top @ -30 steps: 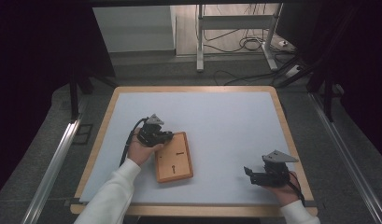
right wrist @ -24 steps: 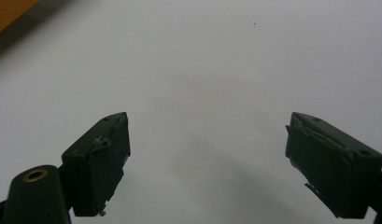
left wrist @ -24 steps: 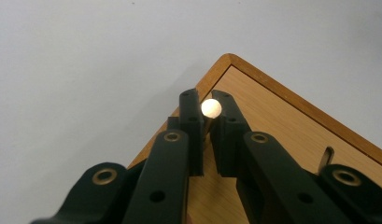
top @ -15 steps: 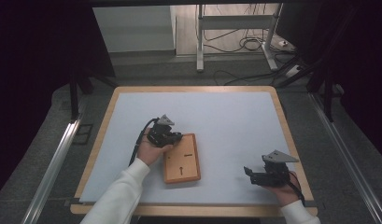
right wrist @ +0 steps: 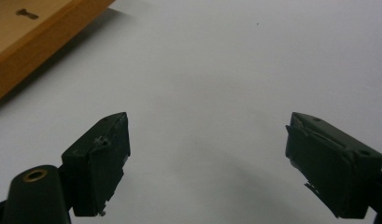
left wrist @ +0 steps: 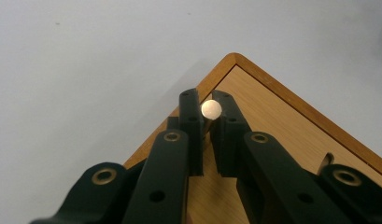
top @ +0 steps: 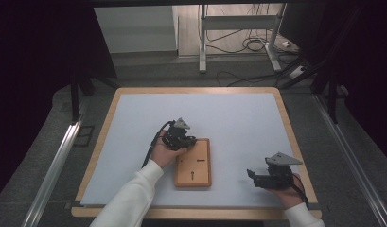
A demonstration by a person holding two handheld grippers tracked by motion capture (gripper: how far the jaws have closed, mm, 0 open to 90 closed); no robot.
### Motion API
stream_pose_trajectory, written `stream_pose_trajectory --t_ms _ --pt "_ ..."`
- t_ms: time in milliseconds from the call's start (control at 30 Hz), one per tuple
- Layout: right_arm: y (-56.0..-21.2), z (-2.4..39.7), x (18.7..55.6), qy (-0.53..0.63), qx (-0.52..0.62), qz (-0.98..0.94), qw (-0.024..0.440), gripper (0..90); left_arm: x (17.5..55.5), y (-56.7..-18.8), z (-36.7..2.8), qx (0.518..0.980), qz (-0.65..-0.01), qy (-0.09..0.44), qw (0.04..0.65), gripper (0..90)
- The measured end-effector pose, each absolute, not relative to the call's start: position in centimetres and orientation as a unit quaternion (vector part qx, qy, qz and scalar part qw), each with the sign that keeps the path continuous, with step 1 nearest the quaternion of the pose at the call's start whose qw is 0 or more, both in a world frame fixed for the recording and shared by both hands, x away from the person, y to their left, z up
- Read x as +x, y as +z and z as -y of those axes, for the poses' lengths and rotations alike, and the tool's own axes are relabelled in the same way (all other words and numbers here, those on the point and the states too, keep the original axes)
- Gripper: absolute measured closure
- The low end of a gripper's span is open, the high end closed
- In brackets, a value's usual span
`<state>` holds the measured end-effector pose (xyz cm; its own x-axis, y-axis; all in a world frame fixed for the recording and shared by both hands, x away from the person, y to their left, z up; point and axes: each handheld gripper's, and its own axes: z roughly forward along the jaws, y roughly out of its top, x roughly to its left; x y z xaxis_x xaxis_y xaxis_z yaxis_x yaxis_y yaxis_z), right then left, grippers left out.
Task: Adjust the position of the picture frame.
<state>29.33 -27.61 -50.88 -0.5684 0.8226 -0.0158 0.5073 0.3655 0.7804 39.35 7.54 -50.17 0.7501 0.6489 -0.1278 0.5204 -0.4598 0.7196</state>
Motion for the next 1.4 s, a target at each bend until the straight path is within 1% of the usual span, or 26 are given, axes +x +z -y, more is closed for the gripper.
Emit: stream_pose_trajectory --t_ms 167,367,433,467,500,533,567,600,633,667,700,767,800,833,1000,1233,1400 --pt "-50.9 27.7 29.3 0.380 0.418 -0.799 0.208 14.1 39.7 -50.8 -6.8 0.854 -0.341 0.077 0.384 83.5" --pt "-50.9 27.8 29.3 0.379 0.418 -0.799 0.209 14.1 40.0 -51.3 -7.1 0.852 -0.347 0.067 0.385 83.5" --pt "-51.0 27.7 29.3 0.379 0.419 -0.799 0.209 14.1 39.9 -51.4 -7.1 0.853 -0.343 0.071 0.387 83.3" --pt "-51.0 27.7 29.3 0.378 0.418 -0.799 0.209 14.1 39.9 -51.4 -7.2 0.847 -0.342 0.071 0.401 81.7" --pt "-51.0 27.7 29.3 0.378 0.418 -0.799 0.209 14.1 39.9 -51.4 -7.2 0.847 -0.342 0.071 0.401 78.3" --pt "-51.0 27.6 29.3 0.377 0.418 -0.800 0.208 14.1 39.9 -50.9 -7.4 0.839 -0.343 0.073 0.416 74.2" --pt "-51.0 27.6 29.3 0.377 0.418 -0.800 0.208 14.1 39.9 -50.9 -7.4 0.839 -0.343 0.073 0.416 70.5" --pt "-51.0 27.6 29.3 0.377 0.418 -0.800 0.209 14.1 39.7 -50.4 -7.7 0.837 -0.344 0.092 0.416 65.8" --pt "-51.0 27.6 29.3 0.377 0.418 -0.800 0.209 14.1 39.7 -50.4 -7.7 0.837 -0.344 0.092 0.416 60.1" --pt "-51.0 27.6 29.3 0.377 0.418 -0.800 0.209 14.1 39.6 -50.3 -7.9 0.835 -0.347 0.095 0.416 60.1" --pt "-51.0 27.6 29.3 0.377 0.418 -0.800 0.209 14.1 39.6 -50.1 -8.1 0.834 -0.349 0.099 0.416 54.1" --pt "-51.0 27.6 29.3 0.377 0.418 -0.800 0.209 14.1 39.3 -49.8 -8.5 0.831 -0.351 0.104 0.418 47.8" --pt "-51.0 27.6 29.3 0.377 0.419 -0.799 0.209 14.1 39.1 -49.6 -8.9 0.833 -0.348 0.104 0.418 41.1" --pt "-51.0 27.6 29.3 0.377 0.419 -0.799 0.209 14.1 38.9 -49.5 -9.1 0.834 -0.345 0.104 0.418 38.0" --pt "-51.0 27.6 29.3 0.375 0.418 -0.800 0.210 14.1 37.9 -49.2 -10.1 0.838 -0.330 0.113 0.420 32.7" --pt "-50.9 27.3 29.4 0.376 0.413 -0.802 0.213 14.1 36.4 -49.2 -12.8 0.836 -0.334 0.118 0.420 30.3" --pt "-50.9 27.0 29.6 0.378 0.409 -0.803 0.214 14.1 35.9 -48.8 -13.8 0.831 -0.337 0.125 0.424 29.8"
